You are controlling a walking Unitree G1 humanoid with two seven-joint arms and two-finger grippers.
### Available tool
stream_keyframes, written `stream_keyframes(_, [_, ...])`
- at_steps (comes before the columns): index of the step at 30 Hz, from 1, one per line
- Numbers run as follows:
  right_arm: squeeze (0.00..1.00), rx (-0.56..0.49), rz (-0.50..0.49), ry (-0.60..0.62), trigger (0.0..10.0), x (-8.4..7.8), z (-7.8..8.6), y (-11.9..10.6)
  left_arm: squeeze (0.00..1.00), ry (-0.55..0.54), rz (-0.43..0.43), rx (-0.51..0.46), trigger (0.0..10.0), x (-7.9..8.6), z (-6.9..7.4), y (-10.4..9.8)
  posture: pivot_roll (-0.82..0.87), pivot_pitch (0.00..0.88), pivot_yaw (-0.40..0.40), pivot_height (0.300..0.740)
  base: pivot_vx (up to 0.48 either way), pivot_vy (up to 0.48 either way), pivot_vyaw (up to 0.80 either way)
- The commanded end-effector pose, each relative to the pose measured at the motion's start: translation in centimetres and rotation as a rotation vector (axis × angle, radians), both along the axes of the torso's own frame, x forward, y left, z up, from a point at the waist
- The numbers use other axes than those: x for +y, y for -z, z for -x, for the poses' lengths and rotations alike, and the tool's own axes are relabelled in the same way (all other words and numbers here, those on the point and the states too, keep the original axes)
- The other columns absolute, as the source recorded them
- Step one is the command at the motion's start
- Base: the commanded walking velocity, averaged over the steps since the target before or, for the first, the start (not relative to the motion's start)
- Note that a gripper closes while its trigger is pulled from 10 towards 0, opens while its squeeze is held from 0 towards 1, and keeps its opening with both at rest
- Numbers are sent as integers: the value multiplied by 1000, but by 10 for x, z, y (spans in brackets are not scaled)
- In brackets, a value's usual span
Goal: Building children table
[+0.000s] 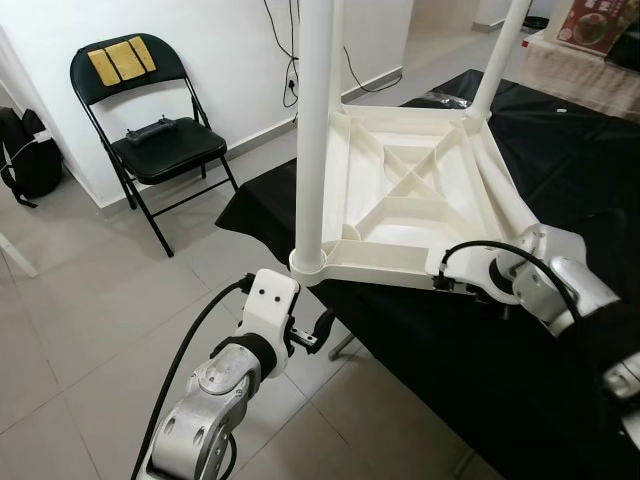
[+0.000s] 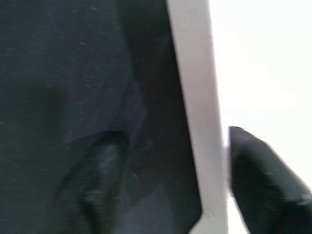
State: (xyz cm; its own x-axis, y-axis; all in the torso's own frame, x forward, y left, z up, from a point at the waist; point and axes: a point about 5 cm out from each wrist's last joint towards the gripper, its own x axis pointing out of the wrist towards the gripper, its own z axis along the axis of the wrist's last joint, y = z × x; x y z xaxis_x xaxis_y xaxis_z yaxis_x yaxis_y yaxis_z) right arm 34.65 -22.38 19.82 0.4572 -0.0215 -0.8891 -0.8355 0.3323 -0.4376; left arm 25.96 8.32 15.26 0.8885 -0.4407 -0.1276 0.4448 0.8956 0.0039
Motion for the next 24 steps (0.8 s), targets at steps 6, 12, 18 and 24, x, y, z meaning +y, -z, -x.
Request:
stream_keyframes(6, [0, 152, 2, 7, 0, 1, 10, 23, 0, -15, -17, 7, 10000, 4, 2, 1, -78, 146, -56, 740, 0, 0, 0])
stream_keyframes(12, [0, 201, -15, 59, 0, -14, 19, 20, 0, -23, -18, 1, 10000, 5, 2, 1, -83, 141, -71, 740, 0, 0, 0])
stream_keyframes(18, [0, 285, -157, 123, 0, -24, 43, 15, 0, -32, -14, -9, 10000, 5, 1, -1, -100, 137, -68, 740, 0, 0, 0])
stream_keyframes(24, [0, 316, -357, 248, 0, -15, 71, 20, 0, -14, -17, -4, 10000, 2, 2, 2, -117, 126, -41, 740, 0, 0, 0])
